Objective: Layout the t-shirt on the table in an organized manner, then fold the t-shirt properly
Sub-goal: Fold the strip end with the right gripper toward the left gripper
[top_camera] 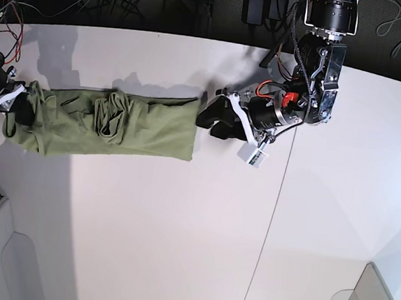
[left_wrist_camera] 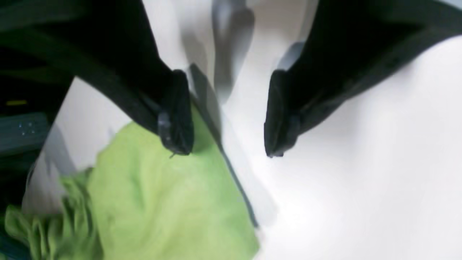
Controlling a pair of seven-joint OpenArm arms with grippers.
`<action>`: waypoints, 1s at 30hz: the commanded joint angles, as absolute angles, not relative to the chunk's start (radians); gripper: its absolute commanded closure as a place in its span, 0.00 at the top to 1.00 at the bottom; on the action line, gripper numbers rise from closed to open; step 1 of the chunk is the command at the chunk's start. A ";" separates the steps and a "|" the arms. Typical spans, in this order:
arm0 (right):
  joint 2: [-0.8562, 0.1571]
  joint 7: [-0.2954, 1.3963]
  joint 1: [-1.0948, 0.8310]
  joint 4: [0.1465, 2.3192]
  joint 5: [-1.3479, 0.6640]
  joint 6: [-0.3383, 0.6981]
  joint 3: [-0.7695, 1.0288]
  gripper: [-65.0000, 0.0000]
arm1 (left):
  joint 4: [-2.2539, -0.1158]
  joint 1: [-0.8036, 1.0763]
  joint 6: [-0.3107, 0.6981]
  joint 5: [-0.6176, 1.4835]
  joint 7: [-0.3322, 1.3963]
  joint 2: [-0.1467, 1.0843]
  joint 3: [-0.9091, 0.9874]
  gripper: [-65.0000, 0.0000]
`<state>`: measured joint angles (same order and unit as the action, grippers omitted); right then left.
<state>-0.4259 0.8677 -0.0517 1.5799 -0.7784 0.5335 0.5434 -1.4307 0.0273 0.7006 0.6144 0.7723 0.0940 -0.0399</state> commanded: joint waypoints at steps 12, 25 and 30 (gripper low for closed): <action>-0.259 0.868 0.057 1.645 -0.875 0.580 0.436 0.00 | -1.438 0.015 0.698 0.610 0.774 0.094 -0.145 0.53; -0.133 0.895 0.057 1.665 -0.750 0.580 0.113 0.00 | -1.438 0.014 0.698 0.609 0.775 0.095 -0.145 0.53; -0.133 0.899 0.055 1.665 -0.722 0.580 0.045 0.46 | -1.438 0.014 0.698 0.609 0.775 0.095 -0.142 0.53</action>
<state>-0.1303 0.9176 0.0418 1.6455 -0.6991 0.5613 0.0441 -1.4303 0.0246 0.7006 0.6174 0.7658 0.0940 -0.1429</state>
